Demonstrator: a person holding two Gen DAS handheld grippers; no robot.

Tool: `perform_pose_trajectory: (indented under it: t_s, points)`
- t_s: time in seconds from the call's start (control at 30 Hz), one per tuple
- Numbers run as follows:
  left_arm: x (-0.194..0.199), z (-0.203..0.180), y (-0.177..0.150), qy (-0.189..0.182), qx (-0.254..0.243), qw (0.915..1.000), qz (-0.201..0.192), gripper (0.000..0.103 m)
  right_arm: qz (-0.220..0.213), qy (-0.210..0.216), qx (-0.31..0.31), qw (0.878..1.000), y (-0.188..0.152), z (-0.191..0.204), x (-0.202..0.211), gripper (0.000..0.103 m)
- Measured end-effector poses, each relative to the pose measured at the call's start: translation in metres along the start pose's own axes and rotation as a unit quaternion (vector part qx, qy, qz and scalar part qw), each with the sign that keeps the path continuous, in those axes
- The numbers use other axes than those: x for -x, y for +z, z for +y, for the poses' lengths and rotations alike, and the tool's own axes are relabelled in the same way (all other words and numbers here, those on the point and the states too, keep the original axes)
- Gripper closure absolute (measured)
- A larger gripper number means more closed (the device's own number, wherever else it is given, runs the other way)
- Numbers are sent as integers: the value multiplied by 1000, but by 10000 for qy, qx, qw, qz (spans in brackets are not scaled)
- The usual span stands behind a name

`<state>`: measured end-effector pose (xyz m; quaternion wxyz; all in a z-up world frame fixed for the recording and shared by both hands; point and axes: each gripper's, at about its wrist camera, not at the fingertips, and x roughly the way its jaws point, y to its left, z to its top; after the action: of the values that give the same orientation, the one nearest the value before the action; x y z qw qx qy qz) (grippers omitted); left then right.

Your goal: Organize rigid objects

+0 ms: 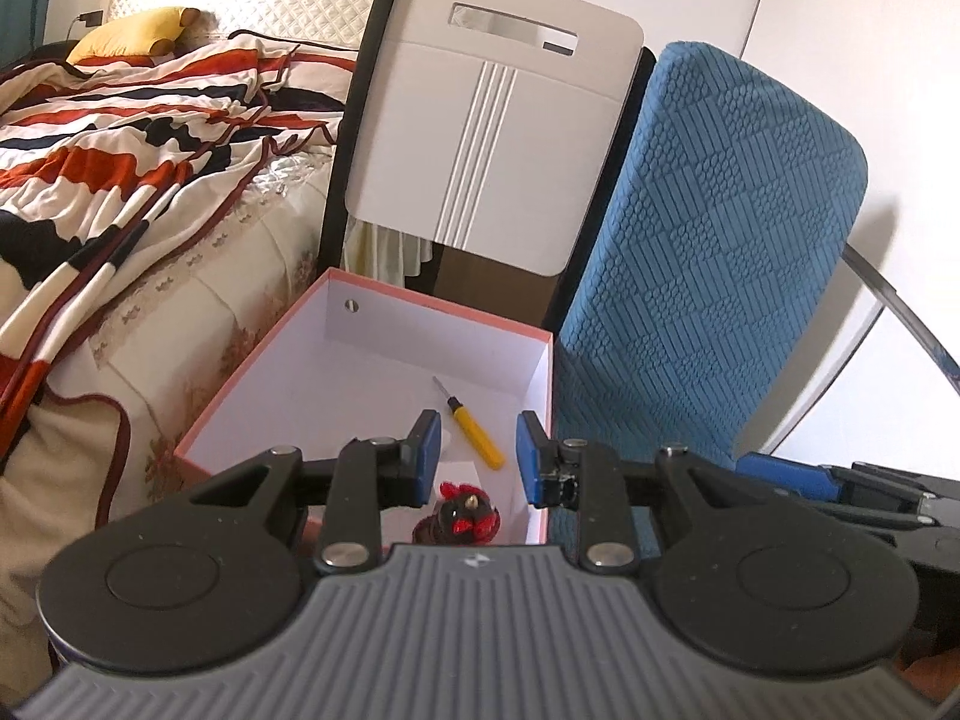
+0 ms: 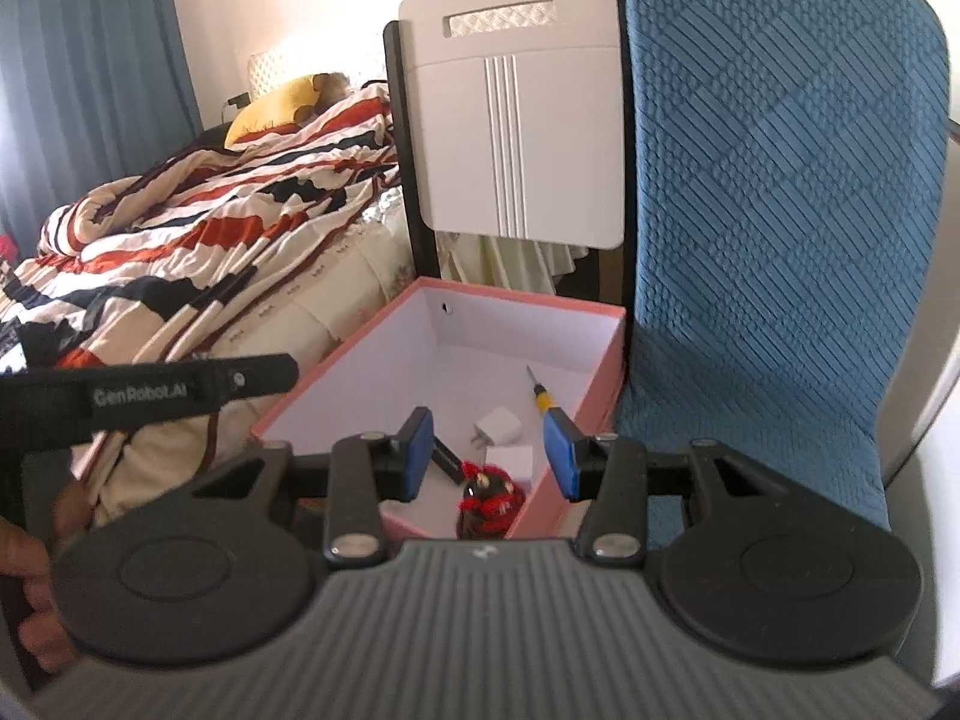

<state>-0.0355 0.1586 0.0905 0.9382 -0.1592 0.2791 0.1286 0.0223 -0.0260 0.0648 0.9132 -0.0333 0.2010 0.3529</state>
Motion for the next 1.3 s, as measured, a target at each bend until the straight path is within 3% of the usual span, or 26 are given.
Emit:
perform_pose_trajectory:
  t_s: [0.57,1.2,1.3]
  points:
    - [-20,6,-68,41,-58,9996,263,64,204,-56,-184,9996,-62,-10,-10,59]
    - [-12,14,-88,-28,91,9999,-52,63,9,51,-128,9999,-78,-8,-10,59]
    - [-8,12,-88,-26,80,9999,-89,58,8,43,-123,9999,-78,-8,-8,59]
